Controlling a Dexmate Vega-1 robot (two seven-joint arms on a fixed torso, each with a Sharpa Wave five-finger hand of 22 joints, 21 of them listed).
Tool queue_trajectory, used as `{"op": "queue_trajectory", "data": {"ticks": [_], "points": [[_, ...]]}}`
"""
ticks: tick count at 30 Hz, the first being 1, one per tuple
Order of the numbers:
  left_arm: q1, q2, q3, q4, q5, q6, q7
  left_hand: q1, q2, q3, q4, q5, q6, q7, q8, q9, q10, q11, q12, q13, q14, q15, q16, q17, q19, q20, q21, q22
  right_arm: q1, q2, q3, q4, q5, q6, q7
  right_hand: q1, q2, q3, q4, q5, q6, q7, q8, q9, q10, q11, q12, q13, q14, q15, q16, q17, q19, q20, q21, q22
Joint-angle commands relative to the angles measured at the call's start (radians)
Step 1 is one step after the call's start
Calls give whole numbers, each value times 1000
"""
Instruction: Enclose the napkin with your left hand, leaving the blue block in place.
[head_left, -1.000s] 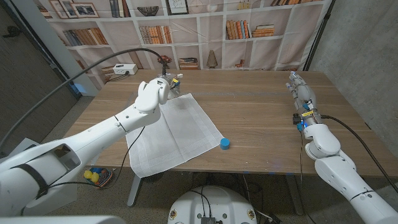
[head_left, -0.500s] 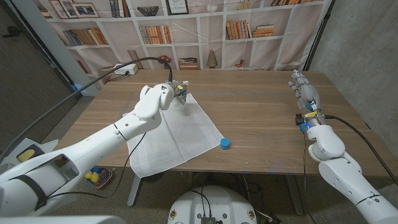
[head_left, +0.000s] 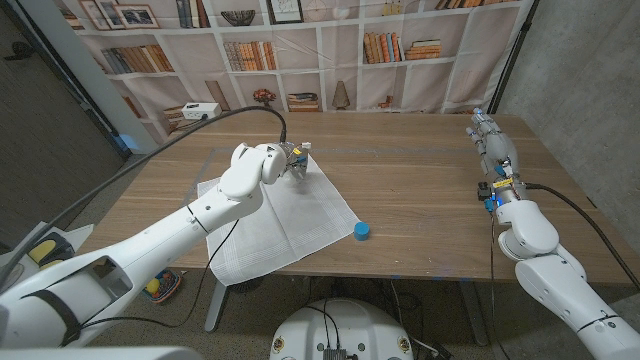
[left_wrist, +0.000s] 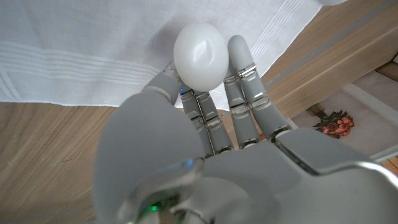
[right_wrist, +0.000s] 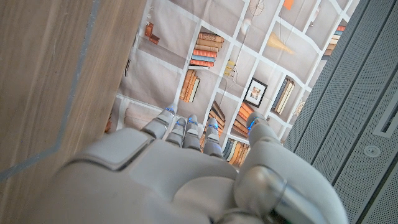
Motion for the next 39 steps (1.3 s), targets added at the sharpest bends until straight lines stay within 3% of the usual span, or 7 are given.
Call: {"op": "queue_trajectory", "data": {"ticks": [1,14,19,23,26,31,39], "points": [[-3,-26,11,63,7,-47,-52,117,109,10,2,6,14,1,-3,4,11,1,-4,3,157,-267,-4,3,-12,-117,9,2,6,-3,-1,-3,-4,-6,-4,1,-5,-1,1,3,5,1,-3,3,8,3,-2,5,6,4,1,5,11,1,1,4],[-51,-36,53,104,48,-86,-164,111,108,14,3,7,6,-2,-9,9,13,-2,-12,6,147,-267,-20,0,-33,-112,22,-6,23,0,-10,4,-8,-15,-7,1,-3,-2,1,4,5,-2,-4,3,8,-1,-4,5,7,3,0,5,12,1,0,4],[-75,-45,74,127,79,-99,-224,83,97,19,8,8,-70,-27,-53,7,-44,-11,-79,-29,94,-269,-109,-66,-95,-97,44,-16,29,-1,-13,3,-9,-19,-7,1,-3,-2,1,4,5,-1,-4,3,8,-2,-4,5,8,4,0,5,13,0,0,4],[-98,-52,95,139,117,-115,-277,-45,67,0,47,-4,-208,-57,-122,-2,-164,10,-184,-88,-72,-231,-296,-186,-329,35,-6,-36,31,-2,-14,3,-10,-19,-7,1,-3,-2,0,4,5,-1,-4,3,9,-1,-4,5,9,4,0,5,13,0,0,4],[-110,-57,103,146,136,-130,-309,-104,50,-21,55,-12,-277,-69,-143,-12,-245,17,-238,-112,-173,-201,-361,-214,-453,85,-60,-40,32,-2,-14,2,-11,-19,-8,2,-2,-2,0,4,5,-1,-5,3,9,-1,-4,5,9,4,0,5,13,0,0,4],[-112,-56,100,141,149,-158,-328,-175,34,-67,58,-20,-434,-78,-160,-30,-370,33,-295,-130,-322,-150,-431,-232,-578,133,-135,-40,31,0,-12,0,-12,-16,-11,2,-2,-2,0,4,4,-2,-5,3,10,-2,-4,5,11,5,0,4,14,0,0,4],[-118,-60,99,131,180,-180,-378,-242,24,-133,66,-23,-586,-72,-163,-46,-499,40,-323,-126,-502,-88,-474,-238,-696,153,-212,-38,31,0,-13,0,-16,-12,-12,4,-1,-2,-1,5,4,-1,-5,3,9,-3,-5,5,13,6,0,4,17,0,1,4]]}}
